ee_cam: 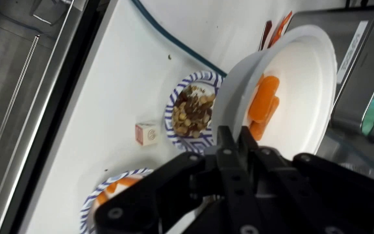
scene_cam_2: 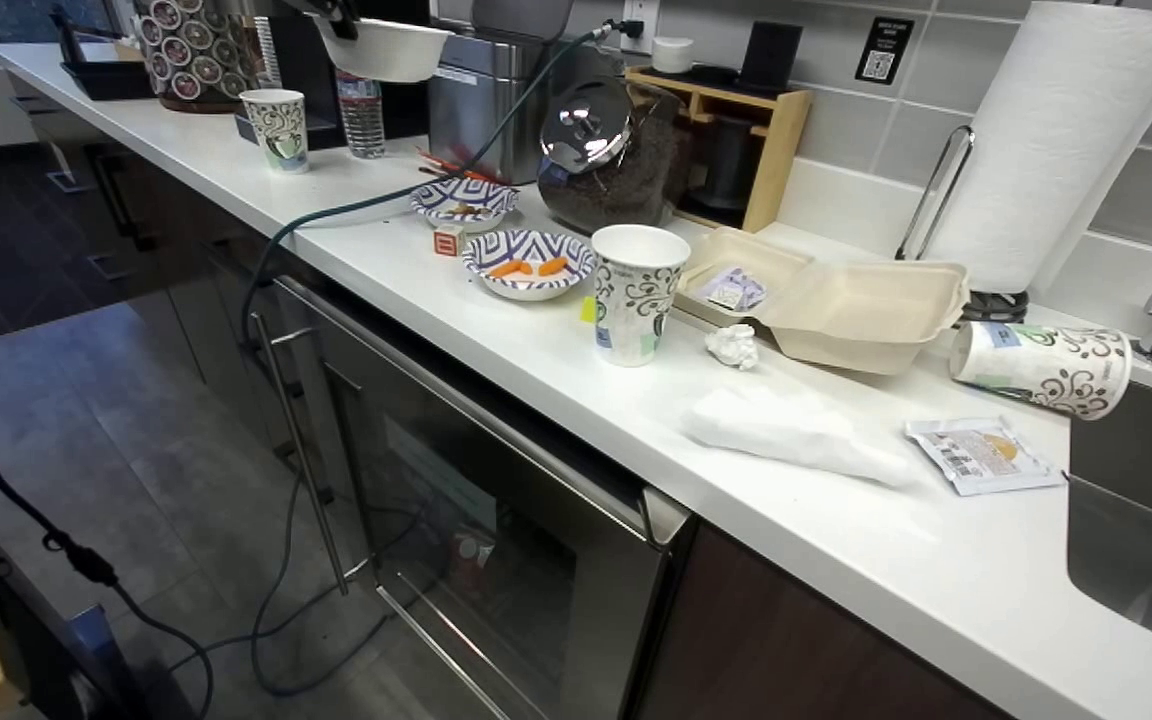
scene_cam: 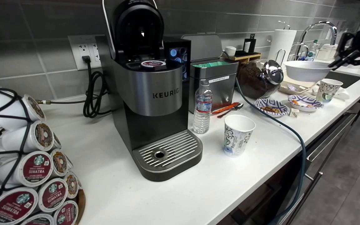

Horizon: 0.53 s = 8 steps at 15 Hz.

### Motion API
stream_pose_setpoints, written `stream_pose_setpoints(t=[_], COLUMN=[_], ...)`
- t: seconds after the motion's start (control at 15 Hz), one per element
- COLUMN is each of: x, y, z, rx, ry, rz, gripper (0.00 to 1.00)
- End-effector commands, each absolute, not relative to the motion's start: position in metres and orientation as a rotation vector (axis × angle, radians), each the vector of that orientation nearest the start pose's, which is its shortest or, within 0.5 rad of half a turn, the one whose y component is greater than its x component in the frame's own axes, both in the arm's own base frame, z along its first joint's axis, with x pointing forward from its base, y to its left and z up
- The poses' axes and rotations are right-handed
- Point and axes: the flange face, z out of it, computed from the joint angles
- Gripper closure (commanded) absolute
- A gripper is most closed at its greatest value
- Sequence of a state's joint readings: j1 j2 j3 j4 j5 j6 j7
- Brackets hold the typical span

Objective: Put the bowl in the pack

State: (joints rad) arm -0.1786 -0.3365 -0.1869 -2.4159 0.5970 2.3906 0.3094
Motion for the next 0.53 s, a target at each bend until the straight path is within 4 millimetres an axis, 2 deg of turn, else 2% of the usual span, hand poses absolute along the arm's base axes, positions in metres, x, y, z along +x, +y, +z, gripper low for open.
stream_pose_setpoints(t=[0.0,0.07,0.13,0.27,0.47], x=[0.424,0.416,0.422,0.441,0.47], y=[-0.177,-0.182,-0.172,-0.18,-0.226], z=[0.47,0.471,0.465,0.465,0.484], rx=[-2.21,-2.193,-2.196,-2.119,-1.972], ry=[1.341,1.357,1.36,1.449,1.611], rz=[-0.408,-0.416,-0.408,-0.433,-0.577], gripper=[0.91,0.91,0.98,0.98,0.98])
